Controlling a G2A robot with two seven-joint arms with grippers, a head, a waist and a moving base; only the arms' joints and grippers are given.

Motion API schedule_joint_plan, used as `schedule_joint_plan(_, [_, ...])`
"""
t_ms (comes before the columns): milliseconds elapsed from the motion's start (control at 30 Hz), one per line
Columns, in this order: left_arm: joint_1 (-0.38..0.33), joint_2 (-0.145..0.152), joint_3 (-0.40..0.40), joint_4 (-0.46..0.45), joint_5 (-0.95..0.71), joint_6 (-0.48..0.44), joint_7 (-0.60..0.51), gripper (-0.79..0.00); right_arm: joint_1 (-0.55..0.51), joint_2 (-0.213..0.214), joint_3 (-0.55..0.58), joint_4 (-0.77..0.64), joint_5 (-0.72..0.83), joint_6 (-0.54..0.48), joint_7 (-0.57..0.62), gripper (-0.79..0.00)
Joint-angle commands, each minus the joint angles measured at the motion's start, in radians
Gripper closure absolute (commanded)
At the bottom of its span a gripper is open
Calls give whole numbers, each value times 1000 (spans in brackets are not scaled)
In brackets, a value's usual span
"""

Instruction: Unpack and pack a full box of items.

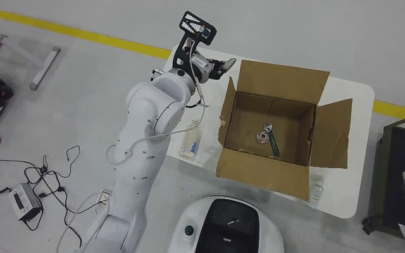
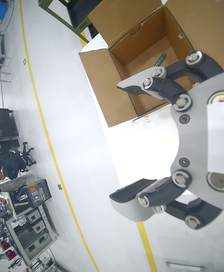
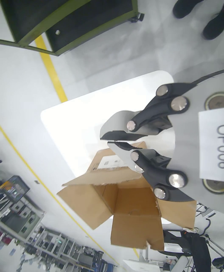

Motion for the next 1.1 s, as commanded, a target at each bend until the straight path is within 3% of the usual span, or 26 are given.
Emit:
schedule_joint_plan(0, [0,0,0,0,0,0,0,-785,39,6,26,3,21,-46,10,0])
schedule_joint_plan(167, [0,0,0,0,0,0,0,-785,191,37,26,3,-53,-185,92,0])
schedule_joint_plan(333, [0,0,0,0,0,0,0,-785,347,65,-105,3,-135,-201,195,0])
schedule_joint_plan(433, [0,0,0,0,0,0,0,-785,415,74,-215,3,-210,-156,241,0])
schedule_joint_plan(500, [0,0,0,0,0,0,0,-785,430,77,-272,3,-294,-111,279,0])
schedule_joint_plan(767, [7,1,-4,2,3,8,13,-785,430,77,-272,3,-294,-111,279,0])
schedule_joint_plan(933, [22,12,-3,30,188,33,110,-785,434,80,-296,3,-321,-147,265,0])
schedule_joint_plan(1067, [37,18,-14,68,280,73,196,-785,487,86,-416,3,-422,-163,288,0])
